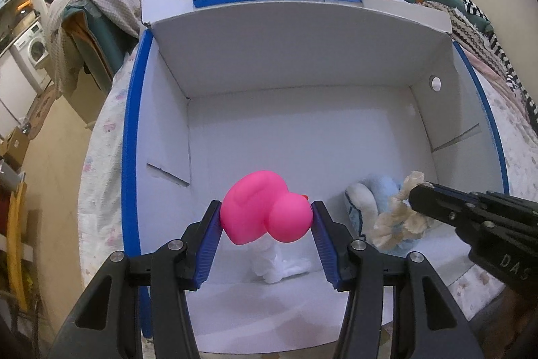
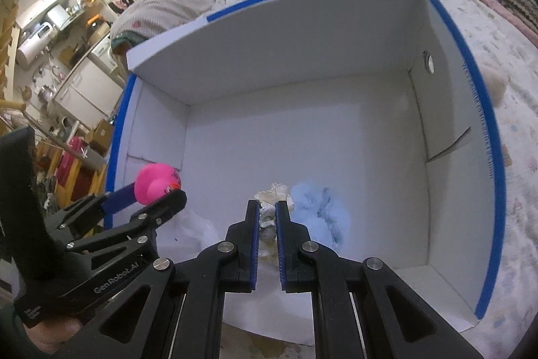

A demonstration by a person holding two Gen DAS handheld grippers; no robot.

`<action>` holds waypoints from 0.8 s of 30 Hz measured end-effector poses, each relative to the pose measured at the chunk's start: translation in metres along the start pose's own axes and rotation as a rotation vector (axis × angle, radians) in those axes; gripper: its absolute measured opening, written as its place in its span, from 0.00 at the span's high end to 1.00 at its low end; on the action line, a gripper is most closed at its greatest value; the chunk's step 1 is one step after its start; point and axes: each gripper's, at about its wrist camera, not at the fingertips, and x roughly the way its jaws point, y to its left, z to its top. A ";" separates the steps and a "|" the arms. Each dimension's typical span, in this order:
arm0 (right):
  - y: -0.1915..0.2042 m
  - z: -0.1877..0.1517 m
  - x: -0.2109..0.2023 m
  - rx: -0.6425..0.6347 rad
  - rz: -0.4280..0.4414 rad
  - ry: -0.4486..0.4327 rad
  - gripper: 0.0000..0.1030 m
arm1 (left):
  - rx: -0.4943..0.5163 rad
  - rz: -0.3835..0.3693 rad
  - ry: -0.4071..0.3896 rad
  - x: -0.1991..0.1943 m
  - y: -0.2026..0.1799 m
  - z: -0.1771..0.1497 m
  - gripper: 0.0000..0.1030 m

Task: Organize soft objects
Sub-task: 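Carry the pink duck with the left tool while the right tool carries the lace cloth into the box, then open the left tool dropping the duck while the right tool releases the lace cloth in the box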

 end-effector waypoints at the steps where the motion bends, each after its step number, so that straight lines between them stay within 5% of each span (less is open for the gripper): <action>1: 0.000 -0.001 0.002 -0.002 -0.002 0.004 0.89 | 0.000 0.000 0.002 0.000 -0.001 0.000 0.53; 24: -0.009 0.000 0.007 0.040 0.000 0.025 0.88 | 0.003 0.015 -0.001 0.001 -0.003 -0.006 0.52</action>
